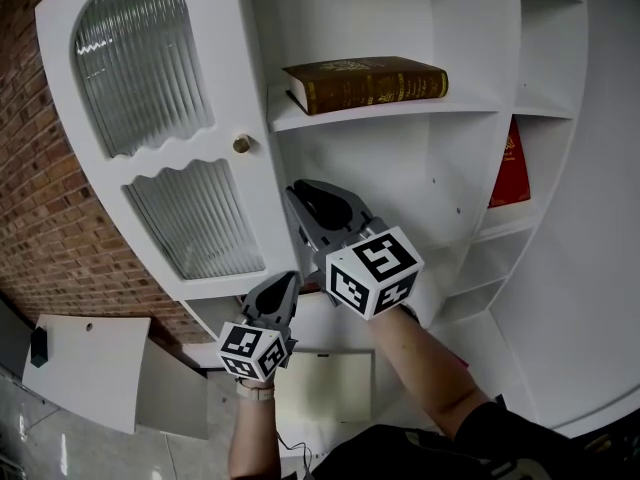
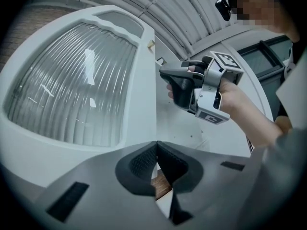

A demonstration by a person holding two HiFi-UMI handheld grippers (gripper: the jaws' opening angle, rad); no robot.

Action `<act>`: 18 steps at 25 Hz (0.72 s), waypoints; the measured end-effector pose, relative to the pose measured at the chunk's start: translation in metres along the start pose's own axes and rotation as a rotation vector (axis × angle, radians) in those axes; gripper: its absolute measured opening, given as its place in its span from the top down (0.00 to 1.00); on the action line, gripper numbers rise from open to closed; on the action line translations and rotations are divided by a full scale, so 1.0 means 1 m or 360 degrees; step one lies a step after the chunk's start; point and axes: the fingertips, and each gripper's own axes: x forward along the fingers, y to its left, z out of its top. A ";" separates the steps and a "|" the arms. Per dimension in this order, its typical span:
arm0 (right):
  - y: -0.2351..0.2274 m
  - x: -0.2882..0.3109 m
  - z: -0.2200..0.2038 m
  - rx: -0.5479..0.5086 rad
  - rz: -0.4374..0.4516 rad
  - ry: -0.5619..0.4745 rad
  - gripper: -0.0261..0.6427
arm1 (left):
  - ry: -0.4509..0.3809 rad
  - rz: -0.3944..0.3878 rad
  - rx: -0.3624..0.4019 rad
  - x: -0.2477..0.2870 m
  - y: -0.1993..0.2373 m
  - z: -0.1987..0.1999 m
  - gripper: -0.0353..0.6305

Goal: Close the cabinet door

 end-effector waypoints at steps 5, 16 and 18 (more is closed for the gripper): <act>-0.001 -0.019 -0.017 0.0027 -0.0014 0.0060 0.87 | 0.0031 0.0013 -0.0003 -0.006 -0.010 -0.007 0.93; -0.003 -0.088 -0.072 0.0069 -0.0096 0.0236 0.88 | 0.0172 0.0030 0.0032 -0.023 -0.039 -0.042 0.93; -0.001 -0.101 -0.085 0.0072 -0.0090 0.0270 0.88 | 0.0190 0.0018 0.0017 -0.026 -0.045 -0.050 0.93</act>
